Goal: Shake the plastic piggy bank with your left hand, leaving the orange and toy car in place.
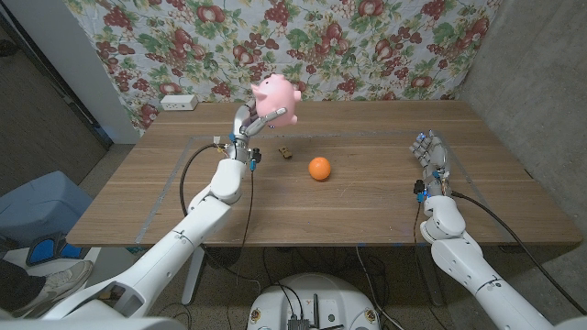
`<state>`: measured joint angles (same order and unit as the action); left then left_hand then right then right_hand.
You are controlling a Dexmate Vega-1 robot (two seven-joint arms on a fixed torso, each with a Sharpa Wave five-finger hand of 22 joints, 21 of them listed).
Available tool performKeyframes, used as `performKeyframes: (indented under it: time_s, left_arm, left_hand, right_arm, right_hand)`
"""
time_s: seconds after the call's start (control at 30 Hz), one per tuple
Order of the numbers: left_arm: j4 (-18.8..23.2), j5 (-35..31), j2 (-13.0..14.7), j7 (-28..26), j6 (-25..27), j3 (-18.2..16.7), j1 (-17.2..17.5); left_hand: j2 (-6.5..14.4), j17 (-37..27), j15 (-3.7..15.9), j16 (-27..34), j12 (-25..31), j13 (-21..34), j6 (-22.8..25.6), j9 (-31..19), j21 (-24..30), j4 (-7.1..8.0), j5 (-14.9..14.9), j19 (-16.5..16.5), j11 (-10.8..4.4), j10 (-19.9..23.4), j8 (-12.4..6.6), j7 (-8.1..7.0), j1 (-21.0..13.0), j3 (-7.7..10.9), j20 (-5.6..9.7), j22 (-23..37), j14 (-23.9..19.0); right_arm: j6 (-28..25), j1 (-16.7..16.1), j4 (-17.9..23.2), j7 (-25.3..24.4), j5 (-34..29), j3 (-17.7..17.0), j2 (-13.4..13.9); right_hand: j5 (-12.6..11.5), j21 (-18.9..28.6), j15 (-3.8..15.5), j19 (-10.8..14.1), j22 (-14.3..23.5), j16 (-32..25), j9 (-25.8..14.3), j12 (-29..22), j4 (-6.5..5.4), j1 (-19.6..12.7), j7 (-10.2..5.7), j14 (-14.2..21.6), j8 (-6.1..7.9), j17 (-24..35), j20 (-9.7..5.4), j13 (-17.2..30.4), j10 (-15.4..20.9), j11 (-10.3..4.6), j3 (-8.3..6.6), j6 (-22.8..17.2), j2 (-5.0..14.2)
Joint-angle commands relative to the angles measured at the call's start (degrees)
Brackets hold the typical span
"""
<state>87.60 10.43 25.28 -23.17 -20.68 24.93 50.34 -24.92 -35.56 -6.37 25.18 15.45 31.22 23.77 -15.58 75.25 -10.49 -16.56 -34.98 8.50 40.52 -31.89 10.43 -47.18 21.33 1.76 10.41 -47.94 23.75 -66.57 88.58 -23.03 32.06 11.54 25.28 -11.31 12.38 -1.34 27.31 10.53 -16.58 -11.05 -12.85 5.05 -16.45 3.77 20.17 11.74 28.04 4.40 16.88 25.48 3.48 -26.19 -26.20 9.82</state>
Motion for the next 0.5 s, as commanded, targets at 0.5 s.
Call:
performKeyframes:
  time_s: [0.5]
  left_arm:
    - [8.0,2.0,7.8,11.5,21.1,3.3,-4.5]
  left_hand:
    - [27.3,-0.2,20.01,-0.2,-0.2,0.4,24.3,-0.3,0.6,0.19,-0.2,2.1,-16.54,17.1,-0.05,-10.07,-30.9,9.88,8.62,0.1,-15.8]
  right_arm:
    - [0.9,0.5,-1.4,0.2,0.2,0.3,-0.9]
  right_hand:
    - [-0.3,0.2,0.02,0.1,0.1,0.2,-0.2,-0.1,0.29,-0.3,0.04,0.4,0.02,0.1,0.08,0.4,0.5,0.22,-0.54,-0.5,-0.07]
